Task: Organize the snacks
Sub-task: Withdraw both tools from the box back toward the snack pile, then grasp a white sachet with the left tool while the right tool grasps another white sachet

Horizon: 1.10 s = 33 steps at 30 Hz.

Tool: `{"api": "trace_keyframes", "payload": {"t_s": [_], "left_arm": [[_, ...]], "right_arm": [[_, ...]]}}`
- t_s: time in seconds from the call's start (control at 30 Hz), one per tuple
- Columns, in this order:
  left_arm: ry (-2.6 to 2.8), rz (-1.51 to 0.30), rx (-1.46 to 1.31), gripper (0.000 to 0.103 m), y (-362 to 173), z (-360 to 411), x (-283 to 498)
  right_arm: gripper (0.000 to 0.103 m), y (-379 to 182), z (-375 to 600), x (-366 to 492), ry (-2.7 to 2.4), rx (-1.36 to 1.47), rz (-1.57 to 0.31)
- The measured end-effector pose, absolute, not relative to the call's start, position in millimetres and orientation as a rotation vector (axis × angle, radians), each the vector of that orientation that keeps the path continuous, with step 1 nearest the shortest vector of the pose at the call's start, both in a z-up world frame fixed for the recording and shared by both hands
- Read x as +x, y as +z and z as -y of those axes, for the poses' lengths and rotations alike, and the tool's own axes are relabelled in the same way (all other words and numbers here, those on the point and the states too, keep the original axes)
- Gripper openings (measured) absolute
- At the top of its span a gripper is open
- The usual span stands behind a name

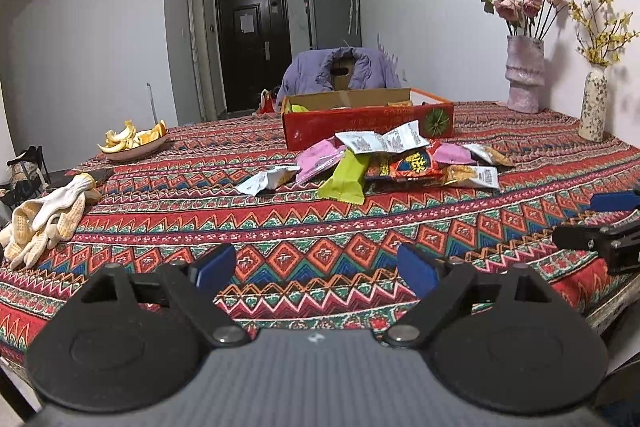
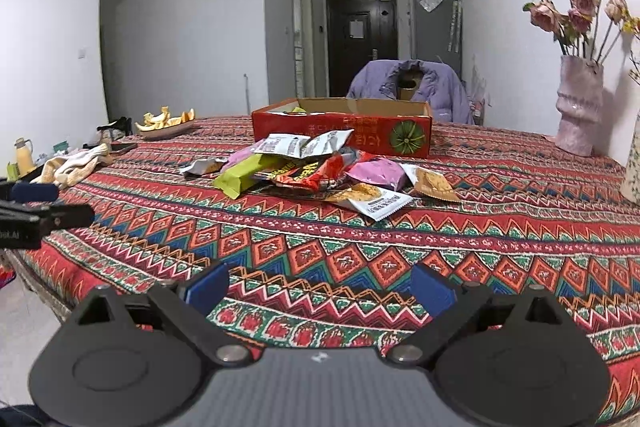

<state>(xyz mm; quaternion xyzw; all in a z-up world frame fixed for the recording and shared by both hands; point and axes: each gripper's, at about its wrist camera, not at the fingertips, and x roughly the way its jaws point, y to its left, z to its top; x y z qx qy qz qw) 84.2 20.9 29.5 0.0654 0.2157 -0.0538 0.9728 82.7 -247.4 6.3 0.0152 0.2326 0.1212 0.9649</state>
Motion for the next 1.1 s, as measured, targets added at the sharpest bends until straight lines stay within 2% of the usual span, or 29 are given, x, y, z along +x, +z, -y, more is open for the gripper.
{"api": "trace_keyframes", "payload": {"t_s": [0.3, 0.53, 0.67, 0.73, 0.83, 0.93, 1.03, 1.1], "left_arm": [[-0.131, -0.464, 0.091, 0.089, 31.2, -32.6, 113.6], [-0.132, -0.521, 0.079, 0.088, 34.8, -50.3, 169.9], [-0.133, -0.559, 0.092, 0.08, 36.5, -64.5, 222.5], [-0.148, -0.591, 0.094, 0.072, 36.2, -69.4, 247.9], [-0.186, -0.612, 0.132, 0.069, 32.3, -71.8, 286.5], [-0.19, -0.652, 0.168, 0.063, 22.9, -73.0, 322.7], [-0.217, -0.686, 0.168, 0.064, 12.8, -77.5, 352.7], [-0.236, -0.713, 0.156, 0.065, 5.5, -80.5, 367.0]], "right_arm": [[0.097, 14.1, 247.9, 105.0, 0.235, 0.054, -0.472], [0.095, 25.9, 240.2, 148.0, 0.258, 0.104, -0.475], [0.088, 32.3, 226.3, 182.3, 0.281, 0.105, -0.496], [0.088, 36.5, 218.3, 202.0, 0.296, 0.106, -0.499], [0.088, 41.9, 204.5, 230.2, 0.318, 0.099, -0.499], [0.075, 45.8, 192.1, 261.9, 0.347, 0.1, -0.514], [0.07, 44.0, 176.8, 297.5, 0.371, 0.094, -0.53], [0.07, 40.4, 167.3, 318.2, 0.378, 0.092, -0.547]]}}
